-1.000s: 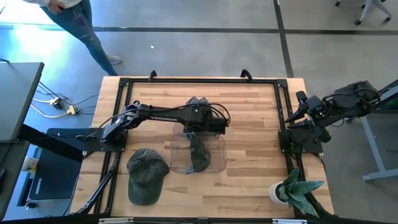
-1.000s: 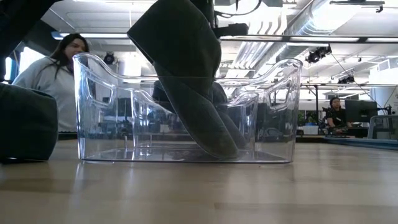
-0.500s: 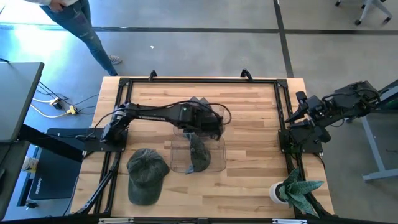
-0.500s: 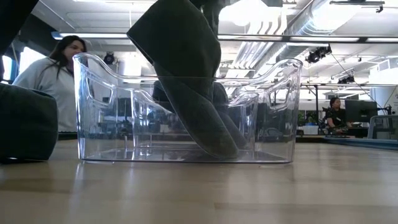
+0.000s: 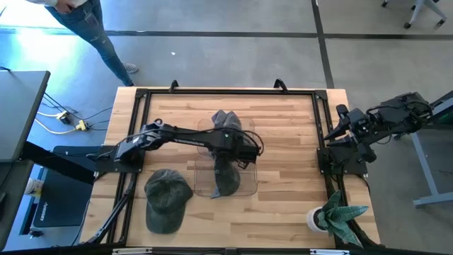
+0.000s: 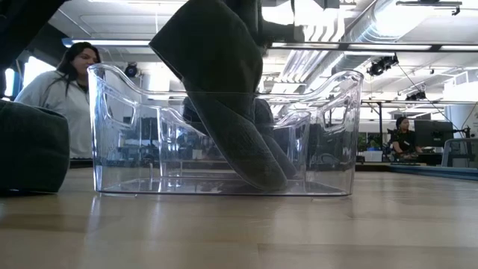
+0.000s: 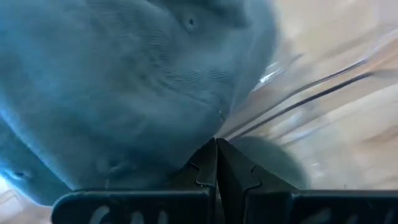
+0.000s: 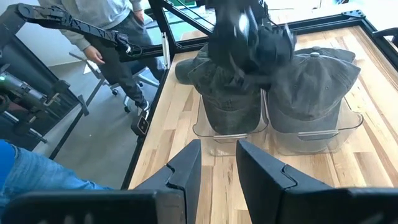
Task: Pick & Place hat
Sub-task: Put the gray cap into the top transparent bin, then put the black cap into the bottom transparent bin
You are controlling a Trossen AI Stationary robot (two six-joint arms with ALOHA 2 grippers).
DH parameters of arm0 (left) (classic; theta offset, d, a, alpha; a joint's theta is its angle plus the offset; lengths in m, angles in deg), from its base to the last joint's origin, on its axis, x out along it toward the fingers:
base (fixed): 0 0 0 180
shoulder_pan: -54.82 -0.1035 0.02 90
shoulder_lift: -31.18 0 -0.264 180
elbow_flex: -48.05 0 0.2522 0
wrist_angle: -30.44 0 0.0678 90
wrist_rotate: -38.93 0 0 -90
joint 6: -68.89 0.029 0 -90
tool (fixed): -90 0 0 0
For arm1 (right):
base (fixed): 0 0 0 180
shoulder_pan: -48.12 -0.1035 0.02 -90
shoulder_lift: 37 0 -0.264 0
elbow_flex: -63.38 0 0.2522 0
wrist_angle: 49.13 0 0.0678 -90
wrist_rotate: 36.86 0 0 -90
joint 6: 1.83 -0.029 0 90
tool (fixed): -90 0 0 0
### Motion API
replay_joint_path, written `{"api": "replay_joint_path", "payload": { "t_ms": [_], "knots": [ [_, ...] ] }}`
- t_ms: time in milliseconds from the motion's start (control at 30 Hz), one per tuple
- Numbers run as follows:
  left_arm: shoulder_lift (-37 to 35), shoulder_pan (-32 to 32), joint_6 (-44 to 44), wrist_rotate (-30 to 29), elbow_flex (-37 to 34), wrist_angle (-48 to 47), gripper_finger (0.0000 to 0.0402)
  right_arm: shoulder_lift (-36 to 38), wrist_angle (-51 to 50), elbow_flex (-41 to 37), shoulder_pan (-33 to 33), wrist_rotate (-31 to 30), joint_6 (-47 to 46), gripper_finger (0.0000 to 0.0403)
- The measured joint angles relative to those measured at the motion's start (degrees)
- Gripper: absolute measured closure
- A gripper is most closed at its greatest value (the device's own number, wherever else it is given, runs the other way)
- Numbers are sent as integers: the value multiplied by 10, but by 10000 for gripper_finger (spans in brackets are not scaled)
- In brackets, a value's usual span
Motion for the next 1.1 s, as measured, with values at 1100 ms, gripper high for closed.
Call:
{"api": "replay_joint_path", "payload": {
  "t_ms": [1100],
  "knots": [
    [-140, 225, -23, 116, 71, -91, 400, -25, 385, -193, 0, 55, 50, 306]
  ]
}}
